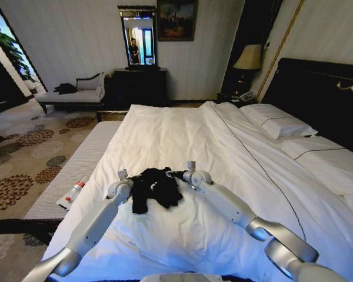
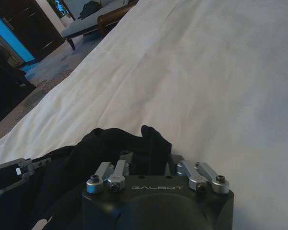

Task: Fold the clothes on the bed.

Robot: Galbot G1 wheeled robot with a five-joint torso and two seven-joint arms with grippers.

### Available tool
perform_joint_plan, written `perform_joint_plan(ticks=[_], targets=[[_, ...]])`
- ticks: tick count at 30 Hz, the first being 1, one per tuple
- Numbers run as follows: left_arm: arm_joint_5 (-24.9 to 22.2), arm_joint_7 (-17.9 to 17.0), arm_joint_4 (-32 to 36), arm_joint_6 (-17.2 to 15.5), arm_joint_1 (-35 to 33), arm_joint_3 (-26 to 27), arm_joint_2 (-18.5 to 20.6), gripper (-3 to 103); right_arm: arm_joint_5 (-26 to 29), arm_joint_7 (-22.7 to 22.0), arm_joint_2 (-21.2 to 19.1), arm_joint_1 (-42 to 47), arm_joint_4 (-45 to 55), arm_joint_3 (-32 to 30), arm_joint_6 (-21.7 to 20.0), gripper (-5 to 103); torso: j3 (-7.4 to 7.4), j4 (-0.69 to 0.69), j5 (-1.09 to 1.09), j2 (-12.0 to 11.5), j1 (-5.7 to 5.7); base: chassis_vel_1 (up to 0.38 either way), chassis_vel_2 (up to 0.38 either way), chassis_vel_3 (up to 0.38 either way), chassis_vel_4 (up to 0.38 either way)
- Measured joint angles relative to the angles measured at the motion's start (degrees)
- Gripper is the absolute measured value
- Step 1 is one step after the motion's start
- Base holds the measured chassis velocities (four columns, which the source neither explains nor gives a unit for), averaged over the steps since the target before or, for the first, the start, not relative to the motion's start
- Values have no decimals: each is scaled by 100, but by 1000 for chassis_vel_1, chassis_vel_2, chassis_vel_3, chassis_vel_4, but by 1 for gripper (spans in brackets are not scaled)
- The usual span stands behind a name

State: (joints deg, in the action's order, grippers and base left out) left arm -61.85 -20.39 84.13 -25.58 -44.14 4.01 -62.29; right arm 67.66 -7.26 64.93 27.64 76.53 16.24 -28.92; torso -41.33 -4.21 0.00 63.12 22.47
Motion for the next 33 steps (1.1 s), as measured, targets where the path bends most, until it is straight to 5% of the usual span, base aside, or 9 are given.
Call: perform_joint_plan(ticks=[12, 25, 29, 33], targets=[[44, 23, -22, 19, -18, -3, -19, 1, 106, 9, 7, 13, 71, 52, -6, 2, 0, 1, 0, 0, 0, 0, 0, 0, 0], [190, 11, 122, 72, -51, 6, 23, 1, 60, -65, -25, 112, 315, -102, -10, 0, 0, 1, 0, 0, 0, 0, 0, 0, 0], [203, -190, 648, 103, 30, -73, 116, 1, 247, -401, -240, 677, 1237, -1229, -164, 0, 0, 0, 1, 0, 1, 0, 0, 0, 0], [121, -254, 889, 103, 206, -85, 236, 1, 445, -505, -698, 894, 1904, -1606, -189, 0, 1, -5, 1, 1, 0, 0, 0, 0, 0]])
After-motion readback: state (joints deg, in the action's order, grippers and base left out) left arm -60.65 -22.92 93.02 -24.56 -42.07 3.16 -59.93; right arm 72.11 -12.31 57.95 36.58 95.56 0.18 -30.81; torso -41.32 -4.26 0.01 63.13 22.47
